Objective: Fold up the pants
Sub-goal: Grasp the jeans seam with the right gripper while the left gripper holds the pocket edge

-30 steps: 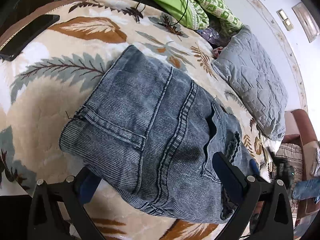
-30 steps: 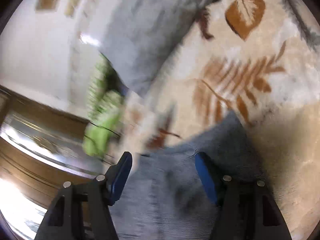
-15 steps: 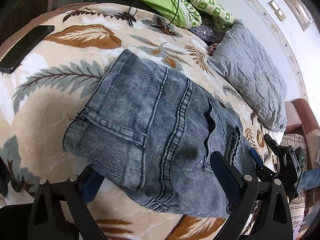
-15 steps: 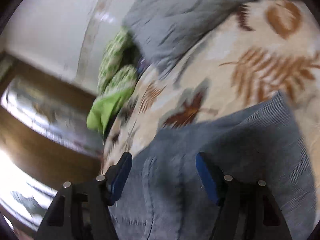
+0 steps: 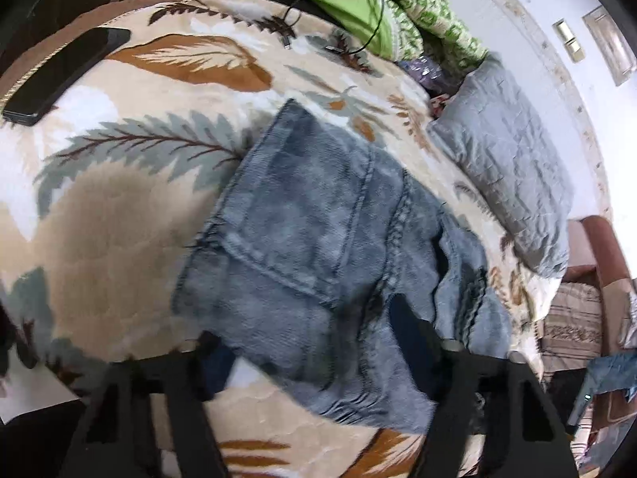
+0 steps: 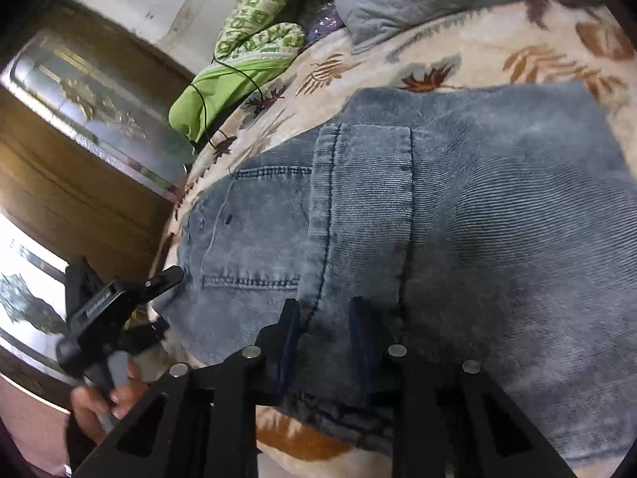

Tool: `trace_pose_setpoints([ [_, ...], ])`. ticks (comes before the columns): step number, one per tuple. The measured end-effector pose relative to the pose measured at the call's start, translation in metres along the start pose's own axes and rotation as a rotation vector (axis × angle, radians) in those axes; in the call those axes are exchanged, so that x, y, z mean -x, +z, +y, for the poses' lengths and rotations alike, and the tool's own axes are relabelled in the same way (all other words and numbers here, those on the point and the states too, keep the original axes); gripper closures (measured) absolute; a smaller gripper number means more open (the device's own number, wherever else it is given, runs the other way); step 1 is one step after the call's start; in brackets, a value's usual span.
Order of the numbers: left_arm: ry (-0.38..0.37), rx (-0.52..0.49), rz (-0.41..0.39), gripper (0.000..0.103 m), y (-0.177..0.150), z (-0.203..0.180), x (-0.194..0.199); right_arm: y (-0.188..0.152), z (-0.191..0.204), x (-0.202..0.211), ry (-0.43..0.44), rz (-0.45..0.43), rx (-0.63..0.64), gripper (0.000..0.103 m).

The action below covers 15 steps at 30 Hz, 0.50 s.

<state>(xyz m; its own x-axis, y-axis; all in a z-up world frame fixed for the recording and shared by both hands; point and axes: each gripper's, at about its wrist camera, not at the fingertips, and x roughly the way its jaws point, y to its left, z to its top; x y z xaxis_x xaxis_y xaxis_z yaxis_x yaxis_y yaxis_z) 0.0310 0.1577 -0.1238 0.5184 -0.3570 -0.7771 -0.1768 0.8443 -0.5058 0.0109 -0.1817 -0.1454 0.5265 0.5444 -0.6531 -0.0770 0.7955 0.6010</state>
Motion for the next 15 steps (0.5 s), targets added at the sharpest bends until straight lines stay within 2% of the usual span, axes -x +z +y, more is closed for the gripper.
trace_pose_setpoints([
  [3,-0.011,0.023,0.015,0.043,-0.004,0.011,0.011,-0.009,0.009,0.009,-0.033,-0.034,0.045,0.076],
  [6,0.026,0.044,0.024,0.042,-0.012,0.020,0.018,-0.016,0.025,0.012,-0.095,-0.038,0.126,0.076],
  [8,0.024,0.054,0.034,0.041,-0.016,0.020,0.018,-0.021,0.026,0.012,-0.115,-0.031,0.139,0.076],
  [11,0.070,0.039,0.037,0.039,-0.020,0.014,0.015,-0.020,0.031,0.007,-0.147,-0.030,0.170,0.076],
  [15,0.037,0.076,0.022,0.037,-0.014,0.016,0.012,-0.025,0.040,0.004,-0.200,-0.048,0.236,0.076],
])
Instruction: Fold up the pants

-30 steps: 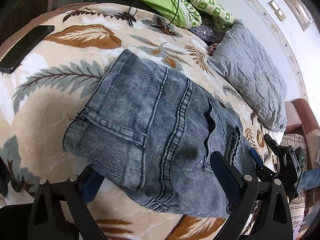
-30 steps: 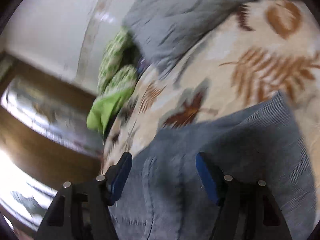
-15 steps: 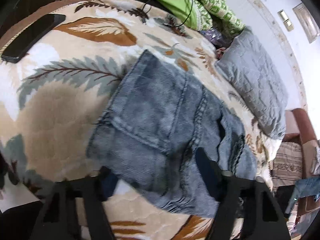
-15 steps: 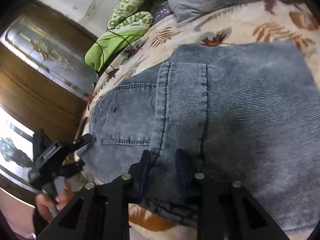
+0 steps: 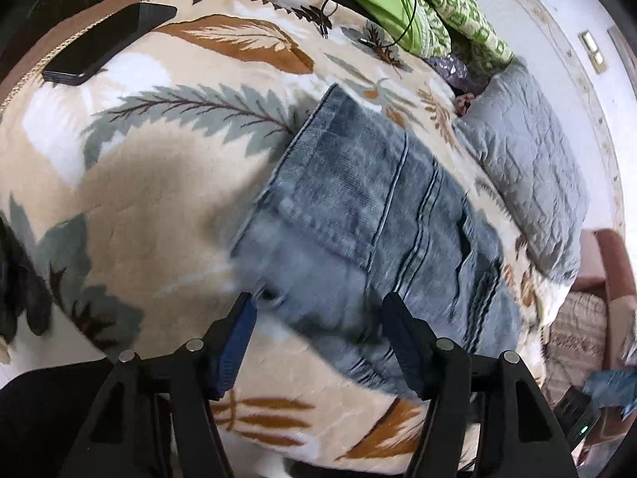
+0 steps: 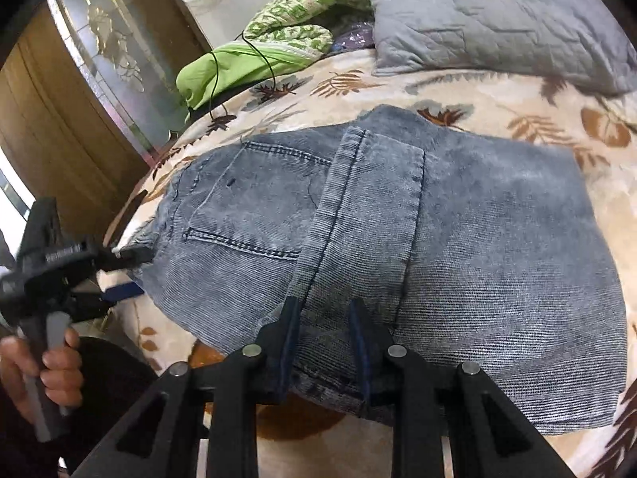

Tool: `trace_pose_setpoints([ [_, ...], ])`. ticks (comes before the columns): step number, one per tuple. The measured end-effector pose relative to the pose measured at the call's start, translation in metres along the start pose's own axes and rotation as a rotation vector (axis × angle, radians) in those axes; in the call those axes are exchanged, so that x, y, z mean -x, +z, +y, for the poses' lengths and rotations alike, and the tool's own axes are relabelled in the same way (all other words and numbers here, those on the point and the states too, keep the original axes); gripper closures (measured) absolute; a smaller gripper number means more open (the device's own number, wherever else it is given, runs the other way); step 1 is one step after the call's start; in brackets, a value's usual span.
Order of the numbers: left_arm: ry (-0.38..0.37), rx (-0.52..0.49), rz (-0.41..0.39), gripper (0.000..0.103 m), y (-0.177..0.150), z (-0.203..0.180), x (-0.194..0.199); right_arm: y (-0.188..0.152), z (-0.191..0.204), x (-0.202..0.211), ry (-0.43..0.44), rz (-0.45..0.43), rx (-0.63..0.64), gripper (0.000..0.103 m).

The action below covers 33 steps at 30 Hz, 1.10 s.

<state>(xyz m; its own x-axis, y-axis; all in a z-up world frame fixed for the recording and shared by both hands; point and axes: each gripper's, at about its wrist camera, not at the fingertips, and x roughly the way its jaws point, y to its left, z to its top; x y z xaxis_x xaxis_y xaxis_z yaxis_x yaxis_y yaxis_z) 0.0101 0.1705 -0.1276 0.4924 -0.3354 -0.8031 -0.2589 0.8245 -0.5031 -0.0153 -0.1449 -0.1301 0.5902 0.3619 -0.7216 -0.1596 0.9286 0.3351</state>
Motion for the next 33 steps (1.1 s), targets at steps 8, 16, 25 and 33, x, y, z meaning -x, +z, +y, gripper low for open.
trace_pose_setpoints([
  [8,0.007,-0.029,-0.036,0.057,0.012,-0.020,-0.010,0.001,-0.005,-0.003,0.019,-0.001,-0.005,0.075],
  [16,0.030,-0.221,-0.165,0.087,0.008,-0.060,0.015,0.003,-0.019,0.005,0.107,-0.002,-0.064,0.076],
  [25,-0.007,-0.659,-0.326,0.089,-0.041,-0.185,0.057,0.014,-0.085,0.078,0.042,-0.257,-0.282,0.076],
  [33,-0.153,-0.945,-0.124,0.080,-0.121,-0.286,0.006,0.008,-0.156,0.134,0.025,-0.428,-0.546,0.076],
])
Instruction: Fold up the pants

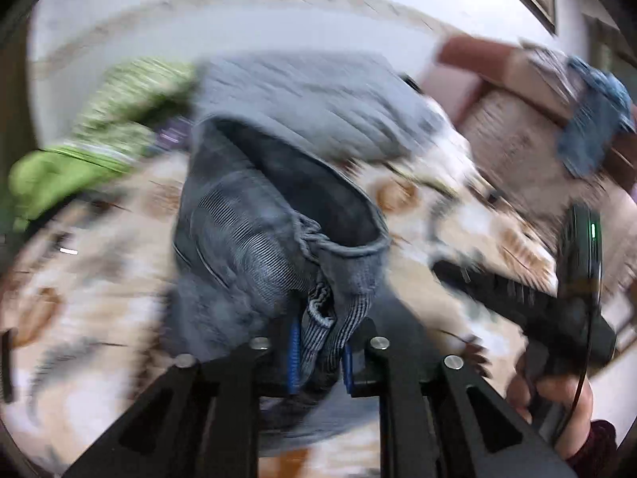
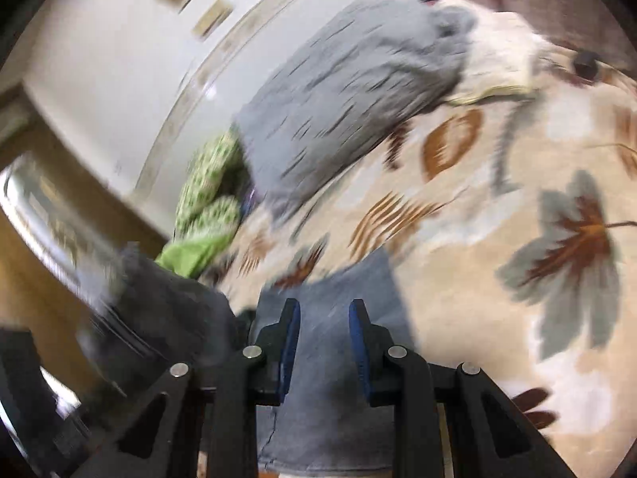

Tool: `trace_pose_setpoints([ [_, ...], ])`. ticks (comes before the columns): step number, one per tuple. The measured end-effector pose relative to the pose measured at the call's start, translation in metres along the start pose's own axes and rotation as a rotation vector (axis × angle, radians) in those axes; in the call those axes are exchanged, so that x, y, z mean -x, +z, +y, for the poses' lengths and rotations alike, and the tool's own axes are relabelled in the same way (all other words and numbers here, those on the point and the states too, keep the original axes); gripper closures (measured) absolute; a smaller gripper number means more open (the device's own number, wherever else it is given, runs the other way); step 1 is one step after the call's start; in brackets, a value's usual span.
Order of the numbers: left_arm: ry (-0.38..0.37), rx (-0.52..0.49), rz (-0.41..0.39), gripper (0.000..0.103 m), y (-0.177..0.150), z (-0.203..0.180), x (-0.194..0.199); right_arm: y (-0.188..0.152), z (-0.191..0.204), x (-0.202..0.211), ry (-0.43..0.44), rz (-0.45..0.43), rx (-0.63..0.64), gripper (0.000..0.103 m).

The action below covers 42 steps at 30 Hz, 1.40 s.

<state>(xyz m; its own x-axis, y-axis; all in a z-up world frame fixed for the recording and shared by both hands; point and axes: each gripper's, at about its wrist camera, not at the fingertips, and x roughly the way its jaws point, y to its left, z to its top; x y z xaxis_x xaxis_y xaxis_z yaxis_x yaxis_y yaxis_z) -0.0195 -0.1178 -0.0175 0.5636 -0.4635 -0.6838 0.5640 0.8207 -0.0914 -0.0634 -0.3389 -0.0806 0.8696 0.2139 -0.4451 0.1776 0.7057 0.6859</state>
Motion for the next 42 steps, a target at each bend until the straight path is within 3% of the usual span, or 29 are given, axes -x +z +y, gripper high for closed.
trace_pose_setpoints([
  [1,-0.104,0.011,0.048,0.077,-0.003,-0.010,-0.017,0.005,-0.007,0.007,-0.003,-0.022,-0.030,0.076],
  [4,-0.294,0.061,0.128,0.076,-0.006,-0.020,-0.034,0.018,-0.028,0.022,-0.016,-0.071,-0.107,0.072],
  [6,-0.333,0.073,0.103,0.073,-0.005,-0.017,-0.027,0.022,-0.040,0.032,-0.013,-0.092,-0.157,0.072],
  [10,-0.218,0.079,-0.002,0.054,0.012,0.015,0.000,0.025,-0.039,0.034,-0.008,-0.090,-0.144,0.072],
  [12,-0.148,0.110,-0.031,0.050,0.016,0.035,0.007,0.023,-0.025,0.025,-0.010,-0.054,-0.079,0.072],
  [16,0.124,0.080,0.038,0.049,0.013,0.067,-0.007,0.004,0.021,-0.005,0.009,0.061,0.095,0.072],
  [18,0.177,0.097,0.096,0.049,0.003,0.078,-0.019,-0.004,0.044,-0.018,0.035,0.112,0.172,0.072],
  [21,0.150,0.128,0.162,0.049,-0.016,0.086,-0.034,-0.019,0.071,-0.037,0.040,0.169,0.277,0.072],
  [23,0.147,0.082,0.211,0.049,-0.030,0.074,-0.050,-0.029,0.076,-0.055,0.022,0.224,0.298,0.072],
  [25,0.174,0.022,0.208,0.049,-0.043,0.063,-0.058,-0.041,0.073,-0.072,-0.032,0.295,0.289,0.072],
  [26,0.184,-0.005,0.204,0.049,-0.047,0.059,-0.059,-0.049,0.065,-0.089,-0.093,0.372,0.273,0.071],
  [28,0.178,-0.020,0.210,0.048,-0.054,0.061,-0.062,-0.052,0.052,-0.101,-0.111,0.403,0.225,0.072],
  [31,0.114,0.048,0.209,0.048,-0.046,0.073,-0.054,-0.045,0.049,-0.093,-0.069,0.385,0.187,0.073],
  [34,0.075,0.099,0.189,0.048,-0.035,0.086,-0.047,-0.028,0.051,-0.080,-0.032,0.289,0.165,0.073],
  [38,0.136,0.099,0.129,0.048,-0.015,0.095,-0.039,-0.010,0.061,-0.081,-0.009,0.224,0.185,0.073],
  [42,0.163,0.093,0.195,0.048,-0.013,0.095,-0.069,0.000,0.069,-0.098,-0.031,0.178,0.211,0.073],
])
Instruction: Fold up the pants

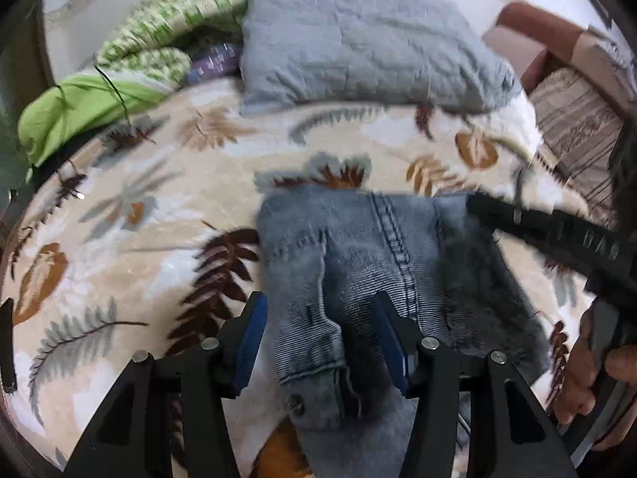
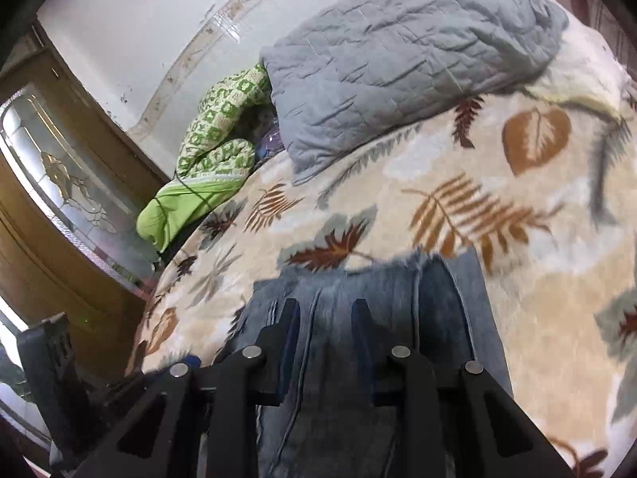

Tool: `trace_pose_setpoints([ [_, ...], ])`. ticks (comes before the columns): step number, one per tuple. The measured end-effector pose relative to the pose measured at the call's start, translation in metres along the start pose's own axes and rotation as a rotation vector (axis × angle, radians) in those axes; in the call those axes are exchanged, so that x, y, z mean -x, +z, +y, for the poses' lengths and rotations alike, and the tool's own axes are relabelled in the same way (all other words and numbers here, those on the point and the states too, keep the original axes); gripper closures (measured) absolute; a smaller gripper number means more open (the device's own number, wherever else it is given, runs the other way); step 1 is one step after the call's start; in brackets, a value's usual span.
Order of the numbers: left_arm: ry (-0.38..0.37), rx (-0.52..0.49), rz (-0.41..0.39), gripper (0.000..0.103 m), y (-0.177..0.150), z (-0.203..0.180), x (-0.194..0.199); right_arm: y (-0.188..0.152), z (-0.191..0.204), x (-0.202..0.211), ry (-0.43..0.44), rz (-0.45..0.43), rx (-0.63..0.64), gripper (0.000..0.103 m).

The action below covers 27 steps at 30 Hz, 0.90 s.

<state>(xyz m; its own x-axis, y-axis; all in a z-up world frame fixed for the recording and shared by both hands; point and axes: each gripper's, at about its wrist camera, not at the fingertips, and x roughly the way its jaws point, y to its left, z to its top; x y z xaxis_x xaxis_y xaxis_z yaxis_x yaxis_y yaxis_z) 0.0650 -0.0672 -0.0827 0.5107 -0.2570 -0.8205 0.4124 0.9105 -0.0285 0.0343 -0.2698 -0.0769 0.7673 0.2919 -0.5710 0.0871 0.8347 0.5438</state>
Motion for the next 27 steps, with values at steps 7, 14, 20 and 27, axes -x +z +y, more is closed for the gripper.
trace_pose_setpoints([
  [7,0.073,-0.044,0.029,0.032,-0.014,-0.013,-0.027,-0.009,-0.031,-0.060,-0.045,0.158,-0.073,0.069],
  [14,0.005,0.077,0.010,0.030,-0.025,0.020,0.030,-0.028,-0.013,-0.023,-0.094,0.081,0.062,0.068],
  [20,0.006,0.081,-0.103,0.024,-0.043,0.048,0.076,-0.040,0.019,0.033,-0.077,-0.037,0.172,0.068],
  [27,0.000,0.138,-0.108,0.024,-0.032,0.069,0.050,-0.038,0.008,0.057,-0.087,-0.088,0.139,0.068],
])
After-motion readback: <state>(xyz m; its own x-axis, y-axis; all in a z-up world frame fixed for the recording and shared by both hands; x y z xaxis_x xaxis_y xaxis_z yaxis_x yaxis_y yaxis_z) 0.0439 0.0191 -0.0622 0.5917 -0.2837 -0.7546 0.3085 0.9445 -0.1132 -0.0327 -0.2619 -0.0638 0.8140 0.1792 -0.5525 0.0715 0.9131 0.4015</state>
